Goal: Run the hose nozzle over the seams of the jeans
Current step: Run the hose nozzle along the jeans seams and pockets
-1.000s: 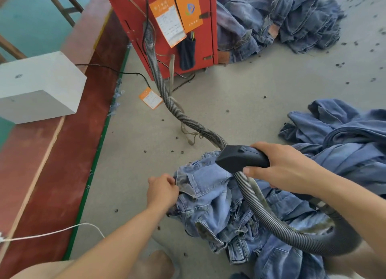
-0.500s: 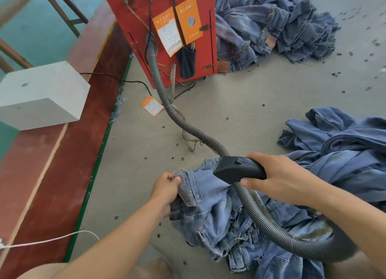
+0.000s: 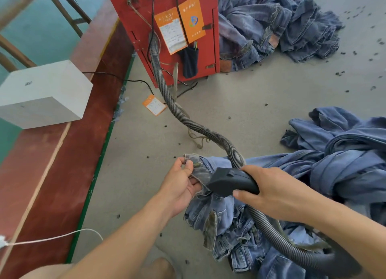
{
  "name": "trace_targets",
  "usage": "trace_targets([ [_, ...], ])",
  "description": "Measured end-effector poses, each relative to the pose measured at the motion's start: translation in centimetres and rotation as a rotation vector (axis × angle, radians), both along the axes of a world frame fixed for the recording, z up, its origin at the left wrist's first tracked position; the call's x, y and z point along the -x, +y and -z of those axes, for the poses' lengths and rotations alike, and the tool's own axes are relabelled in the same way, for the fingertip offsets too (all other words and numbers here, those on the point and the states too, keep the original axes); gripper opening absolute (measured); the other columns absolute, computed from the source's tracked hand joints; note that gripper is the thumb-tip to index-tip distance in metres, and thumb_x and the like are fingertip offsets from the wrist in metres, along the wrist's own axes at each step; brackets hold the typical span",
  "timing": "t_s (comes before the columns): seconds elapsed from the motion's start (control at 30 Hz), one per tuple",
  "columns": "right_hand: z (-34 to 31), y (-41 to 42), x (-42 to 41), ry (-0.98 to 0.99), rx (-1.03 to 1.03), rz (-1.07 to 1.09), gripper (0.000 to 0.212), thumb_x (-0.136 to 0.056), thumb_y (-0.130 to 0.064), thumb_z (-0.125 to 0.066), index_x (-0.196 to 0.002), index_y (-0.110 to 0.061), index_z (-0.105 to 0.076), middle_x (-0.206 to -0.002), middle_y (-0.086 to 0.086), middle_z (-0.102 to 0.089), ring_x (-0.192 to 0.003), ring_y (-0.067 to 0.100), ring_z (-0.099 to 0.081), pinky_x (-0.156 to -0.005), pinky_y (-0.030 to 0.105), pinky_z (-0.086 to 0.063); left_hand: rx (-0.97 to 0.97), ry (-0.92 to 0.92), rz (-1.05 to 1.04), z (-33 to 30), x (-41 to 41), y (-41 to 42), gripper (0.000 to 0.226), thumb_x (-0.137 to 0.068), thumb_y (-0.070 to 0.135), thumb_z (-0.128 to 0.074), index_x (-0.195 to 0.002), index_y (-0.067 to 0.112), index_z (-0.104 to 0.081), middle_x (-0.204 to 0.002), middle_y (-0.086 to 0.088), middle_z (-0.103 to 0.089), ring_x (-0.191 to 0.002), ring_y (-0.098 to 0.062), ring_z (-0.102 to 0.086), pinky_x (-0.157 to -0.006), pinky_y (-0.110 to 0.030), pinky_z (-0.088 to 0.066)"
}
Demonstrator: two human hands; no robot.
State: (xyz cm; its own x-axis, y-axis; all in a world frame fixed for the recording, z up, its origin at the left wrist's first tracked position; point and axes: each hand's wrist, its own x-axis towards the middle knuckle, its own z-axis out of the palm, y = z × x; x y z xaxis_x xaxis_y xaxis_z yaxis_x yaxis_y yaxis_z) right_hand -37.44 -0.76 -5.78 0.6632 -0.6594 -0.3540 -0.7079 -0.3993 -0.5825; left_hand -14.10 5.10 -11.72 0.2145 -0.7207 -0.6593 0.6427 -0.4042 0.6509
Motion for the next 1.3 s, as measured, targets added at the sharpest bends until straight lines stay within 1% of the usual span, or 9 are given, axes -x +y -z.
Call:
trace_targets([
  [0.23, -0.2, -2.3, -1.3, -0.103, -0.078, 0.196, 0.014, -0.095, -0.046, -0.067, -0.092, -0.034, -0.059, -0.060, -0.004, -0.067, -0.046, 0.008, -0.062, -0.045, 0.022, -0.046, 0.036, 0.038, 0.033, -0.3, 0.5, 0.1, 0.014, -0.111, 0.013, -0.039, -0.106, 0.011, -0.052, -0.094, -0.015, -0.076, -0.081, -0.028, -0.076, -0.071, -0.042, -0.063],
  [0.4, -0.3, -1.7, 0.3, 0.080, 0.016, -0.012, 0.021, -0.088, -0.056, -0.065, -0.087, -0.037, -0.056, -0.071, -0.009, -0.066, -0.065, -0.001, -0.061, -0.057, 0.017, -0.045, 0.033, -0.008, 0.010, -0.2, 0.3, 0.2, 0.015, -0.111, 0.014, -0.040, -0.106, 0.012, -0.054, -0.092, -0.012, -0.076, -0.077, -0.024, -0.074, -0.071, -0.041, -0.063],
  [0.53, 0.3, -1.8, -1.9, 0.004, 0.070, 0.143, 0.022, -0.094, -0.052, -0.065, -0.100, -0.032, -0.060, -0.075, -0.010, -0.064, -0.060, 0.002, -0.059, -0.050, 0.017, -0.038, 0.036, -0.060, 0.083, -0.3, 0.9, 0.5, 0.015, -0.112, 0.014, -0.039, -0.108, 0.012, -0.053, -0.093, -0.011, -0.076, -0.079, -0.023, -0.074, -0.071, -0.039, -0.061],
  [0.67, -0.9, -3.3, -0.7, -0.066, -0.039, 0.223, 0.016, -0.093, -0.048, -0.068, -0.094, -0.034, -0.060, -0.063, -0.003, -0.068, -0.047, 0.007, -0.063, -0.044, 0.021, -0.047, 0.046, -0.086, 0.151, -0.5, 1.6, 0.6, 0.017, -0.111, 0.012, -0.039, -0.117, 0.009, -0.055, -0.096, -0.011, -0.077, -0.083, -0.023, -0.075, -0.072, -0.038, -0.063],
  [0.8, -1.6, -2.7, 1.2, 0.112, -0.010, -0.020, 0.020, -0.085, -0.056, -0.067, -0.090, -0.038, -0.060, -0.071, -0.010, -0.069, -0.058, -0.001, -0.063, -0.048, 0.017, -0.043, 0.046, -0.008, 0.147, -0.7, 1.2, 0.6, 0.024, -0.111, 0.013, -0.039, -0.121, 0.004, -0.060, -0.105, -0.017, -0.073, -0.086, -0.027, -0.072, -0.091, -0.049, -0.059],
  [0.9, -0.9, -2.2, -0.4, 0.080, 0.037, 0.014, 0.020, -0.090, -0.054, -0.067, -0.093, -0.036, -0.059, -0.073, -0.011, -0.066, -0.060, 0.000, -0.061, -0.050, 0.016, -0.039, 0.048, 0.054, 0.154, -0.8, 1.0, 0.8, 0.027, -0.111, 0.012, -0.039, -0.129, 0.006, -0.059, -0.107, -0.019, -0.071, -0.087, -0.027, -0.071, -0.105, -0.056, -0.048],
  [1.07, -1.4, -3.5, -1.1, -0.070, -0.015, 0.237, 0.017, -0.091, -0.047, -0.069, -0.095, -0.031, -0.063, -0.064, -0.002, -0.068, -0.047, 0.008, -0.061, -0.046, 0.027, -0.050, 0.075, 0.046, 0.235, -1.4, 1.7, 1.1, 0.036, -0.111, 0.008, -0.035, -0.137, 0.011, -0.059, -0.117, -0.016, -0.073, -0.094, -0.025, -0.073, -0.096, -0.049, -0.056],
  [1.17, -2.4, -3.5, 0.4, -0.020, -0.131, 0.132, 0.015, -0.090, -0.047, -0.070, -0.090, -0.034, -0.063, -0.062, -0.005, -0.069, -0.044, 0.010, -0.063, -0.043, 0.022, -0.049, 0.063, 0.038, 0.206, -1.5, 1.9, 1.1, 0.037, -0.111, 0.005, -0.035, -0.142, 0.009, -0.055, -0.122, -0.019, -0.070, -0.095, -0.029, -0.069, -0.104, -0.057, -0.049],
  [1.3, -1.6, -3.1, -1.0, 0.037, -0.021, 0.102, 0.018, -0.092, -0.049, -0.069, -0.092, -0.033, -0.061, -0.063, -0.007, -0.064, -0.049, 0.000, -0.060, -0.042, 0.013, -0.039, 0.103, 0.064, 0.227, -2.0, 1.9, 1.1, 0.036, -0.110, 0.006, -0.035, -0.142, 0.003, -0.052, -0.109, -0.018, -0.073, -0.089, -0.028, -0.072, -0.091, -0.052, -0.058],
])
